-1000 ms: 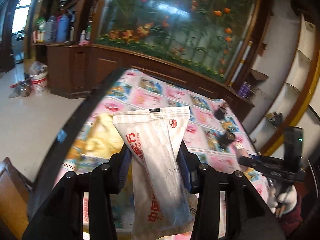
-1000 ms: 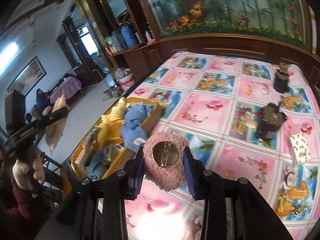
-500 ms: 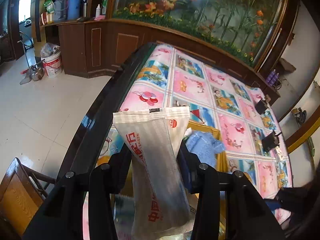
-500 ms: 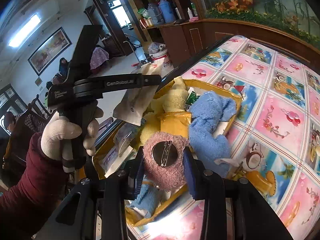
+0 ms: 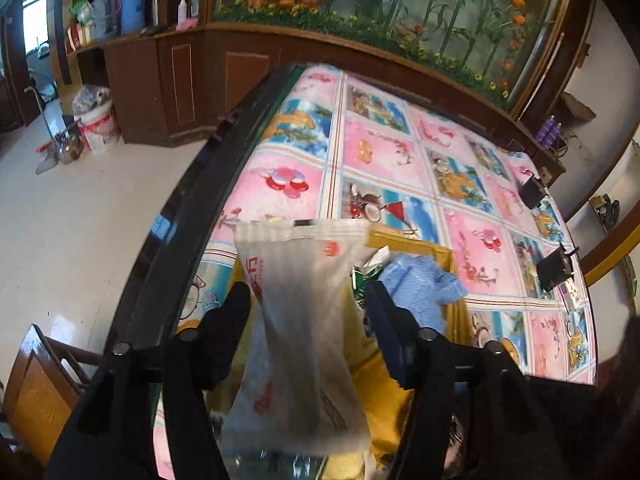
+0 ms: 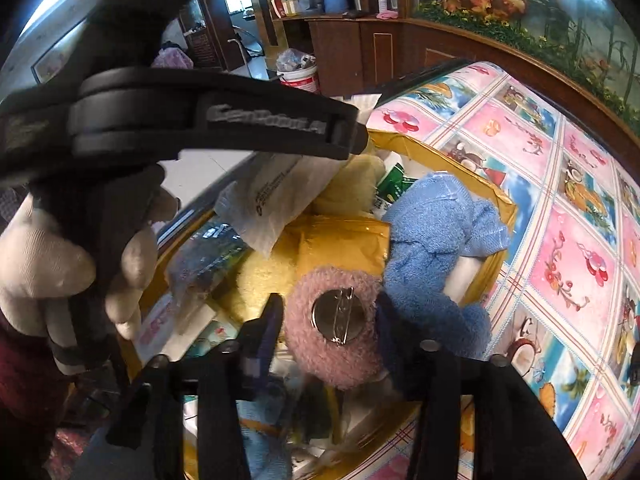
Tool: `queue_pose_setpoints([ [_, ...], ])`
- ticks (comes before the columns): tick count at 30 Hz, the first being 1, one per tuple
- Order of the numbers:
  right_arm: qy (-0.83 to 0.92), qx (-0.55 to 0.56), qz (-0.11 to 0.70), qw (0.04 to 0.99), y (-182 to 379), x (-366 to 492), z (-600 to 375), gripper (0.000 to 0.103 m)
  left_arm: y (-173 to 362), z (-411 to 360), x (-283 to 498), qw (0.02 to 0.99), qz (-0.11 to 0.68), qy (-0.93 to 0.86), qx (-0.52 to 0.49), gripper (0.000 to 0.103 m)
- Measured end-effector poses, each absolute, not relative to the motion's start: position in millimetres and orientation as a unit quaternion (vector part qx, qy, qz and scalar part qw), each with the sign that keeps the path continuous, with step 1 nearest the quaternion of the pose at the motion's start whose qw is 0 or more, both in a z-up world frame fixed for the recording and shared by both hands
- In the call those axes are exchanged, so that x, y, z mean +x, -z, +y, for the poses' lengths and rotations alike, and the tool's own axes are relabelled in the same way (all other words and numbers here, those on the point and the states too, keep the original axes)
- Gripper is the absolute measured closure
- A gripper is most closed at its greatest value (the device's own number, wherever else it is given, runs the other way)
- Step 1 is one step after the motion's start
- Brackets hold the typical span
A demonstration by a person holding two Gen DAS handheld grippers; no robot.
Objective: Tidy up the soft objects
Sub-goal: 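Carry the white bag and pink pouch over the foam box and open both tools, then swing both open tools back over the table toward the lemon-print tissue pack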
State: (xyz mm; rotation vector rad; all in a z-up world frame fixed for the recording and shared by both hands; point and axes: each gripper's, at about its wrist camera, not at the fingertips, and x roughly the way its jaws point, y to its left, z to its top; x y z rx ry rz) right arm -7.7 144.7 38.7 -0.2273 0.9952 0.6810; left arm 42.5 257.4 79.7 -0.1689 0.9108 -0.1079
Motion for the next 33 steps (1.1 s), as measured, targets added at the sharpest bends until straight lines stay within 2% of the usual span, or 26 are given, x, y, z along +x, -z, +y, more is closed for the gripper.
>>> queue_pose_setpoints([
  [1, -0.323, -0.101, 0.464, 0.819, -41, -9, 143, 0.041, -85, 257, 36, 0.897, 0.431, 0.053, -0.083, 0.038],
  [6, -0.322, -0.094, 0.444, 0.831, -53, -22, 129, 0.040, -108, 262, 4, 0.908, 0.401, 0.065, -0.105, 0.036],
  [9, -0.321, -0.087, 0.435, 0.837, -58, -32, 117, 0.035, -113, 263, -15, 0.911, 0.390, 0.064, -0.123, 0.031],
  [19, -0.301, -0.040, 0.417, 0.857, -70, -51, 65, 0.032, -105, 244, -53, 0.901, 0.389, 0.076, -0.175, 0.031],
  [27, -0.277, 0.004, 0.430, 0.859, -59, -51, 20, 0.031, -93, 239, -71, 0.874, 0.398, 0.109, -0.256, 0.031],
  [30, -0.254, -0.006, 0.424, 0.869, -83, -32, 25, 0.031, -101, 253, -79, 0.883, 0.376, 0.080, -0.269, 0.031],
  [33, -0.286, -0.009, 0.369, 0.884, -134, -30, 42, 0.030, -108, 267, -89, 0.881, 0.367, 0.045, -0.294, 0.030],
])
